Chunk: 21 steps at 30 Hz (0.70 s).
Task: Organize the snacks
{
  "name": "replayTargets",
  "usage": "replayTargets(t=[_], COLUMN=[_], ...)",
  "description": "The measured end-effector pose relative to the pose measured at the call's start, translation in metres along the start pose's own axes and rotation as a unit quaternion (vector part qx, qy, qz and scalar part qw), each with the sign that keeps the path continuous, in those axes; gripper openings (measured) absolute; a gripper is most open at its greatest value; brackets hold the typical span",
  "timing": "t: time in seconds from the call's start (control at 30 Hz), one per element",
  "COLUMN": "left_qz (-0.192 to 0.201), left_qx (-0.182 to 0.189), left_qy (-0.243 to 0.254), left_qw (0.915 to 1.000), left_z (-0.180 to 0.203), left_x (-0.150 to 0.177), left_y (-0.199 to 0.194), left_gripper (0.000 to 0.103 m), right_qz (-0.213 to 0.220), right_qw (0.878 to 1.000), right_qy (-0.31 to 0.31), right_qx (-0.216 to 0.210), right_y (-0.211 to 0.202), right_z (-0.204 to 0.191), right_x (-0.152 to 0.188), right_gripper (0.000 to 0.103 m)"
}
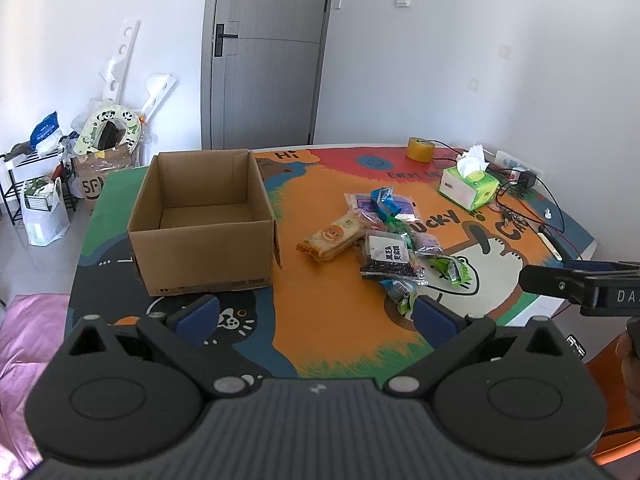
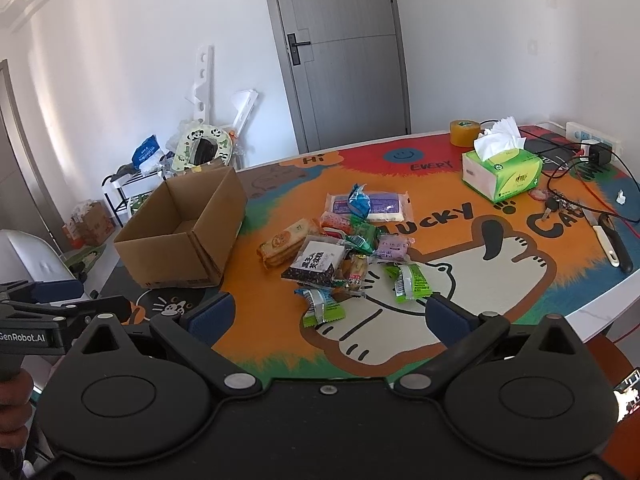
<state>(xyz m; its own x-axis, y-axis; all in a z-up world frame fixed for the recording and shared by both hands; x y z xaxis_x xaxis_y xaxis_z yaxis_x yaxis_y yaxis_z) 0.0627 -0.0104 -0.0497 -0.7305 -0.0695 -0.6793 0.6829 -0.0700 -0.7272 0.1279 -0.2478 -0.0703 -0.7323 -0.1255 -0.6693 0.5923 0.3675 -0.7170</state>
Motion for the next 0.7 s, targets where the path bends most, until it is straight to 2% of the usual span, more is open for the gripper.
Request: replayTargets(t=[0.7], left_qz=[0.004], left_qx=[0.007], left_qy=[0.006], left_qw=[1.0], left_z=[0.0047], left_x=[0.0004], left_y=[-0.0032], left_gripper=[0.102], right_qz=[-0.002], right_qw=[1.0], right_qy=[-0.003], right_qx=[-0.004], right_y=[0.0005], right_z=[-0.0038], right_x=[0.0], right_gripper=[0.103])
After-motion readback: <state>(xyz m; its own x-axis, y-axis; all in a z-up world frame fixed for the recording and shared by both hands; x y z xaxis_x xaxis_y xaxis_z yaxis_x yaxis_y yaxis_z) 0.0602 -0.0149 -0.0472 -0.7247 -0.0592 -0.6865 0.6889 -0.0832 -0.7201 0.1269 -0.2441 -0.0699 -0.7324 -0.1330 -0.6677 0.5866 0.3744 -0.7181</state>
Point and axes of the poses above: each gripper's, at about its wrist camera, not at the fingertips, and y roughly the way its jaws point, z to its right, x to its underside, the point moved 8 cm from there along y, roughly the way its jaws point, and after that the axes turned 11 degrees about -z, right-handed, at the moved point
